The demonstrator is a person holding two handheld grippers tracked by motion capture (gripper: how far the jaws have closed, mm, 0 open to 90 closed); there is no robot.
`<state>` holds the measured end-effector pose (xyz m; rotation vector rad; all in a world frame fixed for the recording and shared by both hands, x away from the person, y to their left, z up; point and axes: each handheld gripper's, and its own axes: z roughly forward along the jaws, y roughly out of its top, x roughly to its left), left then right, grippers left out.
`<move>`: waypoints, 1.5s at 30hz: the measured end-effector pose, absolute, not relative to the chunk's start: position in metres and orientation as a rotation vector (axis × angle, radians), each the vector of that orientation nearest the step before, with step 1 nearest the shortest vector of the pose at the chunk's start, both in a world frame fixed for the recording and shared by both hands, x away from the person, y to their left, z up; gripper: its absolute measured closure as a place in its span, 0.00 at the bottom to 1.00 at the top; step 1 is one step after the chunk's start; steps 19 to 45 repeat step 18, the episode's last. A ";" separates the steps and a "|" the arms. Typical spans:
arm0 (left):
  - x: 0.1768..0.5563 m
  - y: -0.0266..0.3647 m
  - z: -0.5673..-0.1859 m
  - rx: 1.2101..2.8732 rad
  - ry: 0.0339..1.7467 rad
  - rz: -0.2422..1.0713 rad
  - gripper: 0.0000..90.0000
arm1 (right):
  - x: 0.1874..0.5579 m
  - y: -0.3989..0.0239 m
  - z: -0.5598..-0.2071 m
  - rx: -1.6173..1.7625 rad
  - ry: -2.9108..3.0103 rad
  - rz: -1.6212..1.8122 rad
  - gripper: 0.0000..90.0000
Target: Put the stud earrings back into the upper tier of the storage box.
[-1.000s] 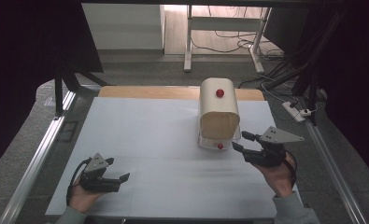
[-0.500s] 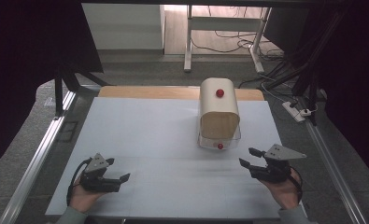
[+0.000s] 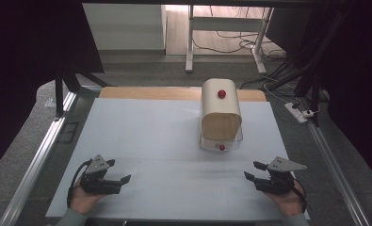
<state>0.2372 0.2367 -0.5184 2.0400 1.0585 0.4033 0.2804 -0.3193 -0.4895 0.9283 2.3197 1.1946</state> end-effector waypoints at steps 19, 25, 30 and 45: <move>0.237 0.237 -0.518 2.043 1.053 0.405 0.14 | 0.281 -0.319 -0.494 0.920 2.333 1.168 0.45; 0.237 0.237 -0.518 2.043 1.053 0.405 0.14 | 0.281 -0.319 -0.494 0.920 2.333 1.168 0.45; 0.237 0.237 -0.518 2.043 1.053 0.405 0.14 | 0.281 -0.319 -0.494 0.920 2.333 1.168 0.45; 0.237 0.237 -0.518 2.043 1.053 0.405 0.14 | 0.281 -0.319 -0.494 0.920 2.333 1.168 0.45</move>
